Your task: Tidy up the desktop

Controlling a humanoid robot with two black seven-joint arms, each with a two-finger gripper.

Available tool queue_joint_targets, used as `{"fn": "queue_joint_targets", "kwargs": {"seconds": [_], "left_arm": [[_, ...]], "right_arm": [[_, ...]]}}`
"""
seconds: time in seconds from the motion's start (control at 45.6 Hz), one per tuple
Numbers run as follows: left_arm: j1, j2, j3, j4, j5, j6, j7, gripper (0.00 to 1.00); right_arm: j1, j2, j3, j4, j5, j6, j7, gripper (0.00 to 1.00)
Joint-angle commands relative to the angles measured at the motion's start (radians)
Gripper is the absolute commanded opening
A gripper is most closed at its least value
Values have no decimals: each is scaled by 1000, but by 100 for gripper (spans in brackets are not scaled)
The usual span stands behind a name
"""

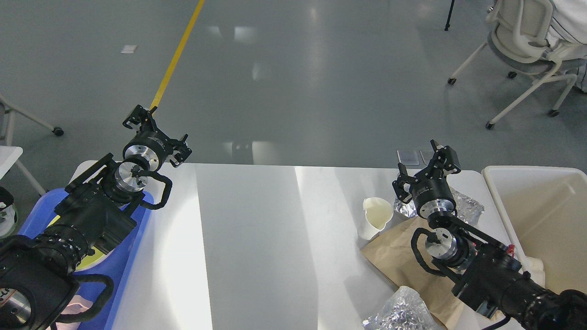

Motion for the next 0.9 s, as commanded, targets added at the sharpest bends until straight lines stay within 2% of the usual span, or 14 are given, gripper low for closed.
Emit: {"fn": "queue_joint_targets", "kwargs": {"seconds": [0.0,0.153,0.351,0.548,0.876], "left_arm": [[0,-7,1,0,0,-32,0,99],[49,-18,1,-3,1,-86,-4,99],[83,-16,4,-6,1,-253,-4,99],[138,-13,2,-6,1,-357,-4,99],[144,-12,1,-6,1,-374,-6,99]], "right_arm": [[0,0,0,0,0,0,1,100],[-2,0,0,0,0,0,1,100],[0,0,0,-2,0,0,-1,100],[0,0,0,-2,0,0,-1,100],[0,0,0,-2,0,0,1,100]]}}
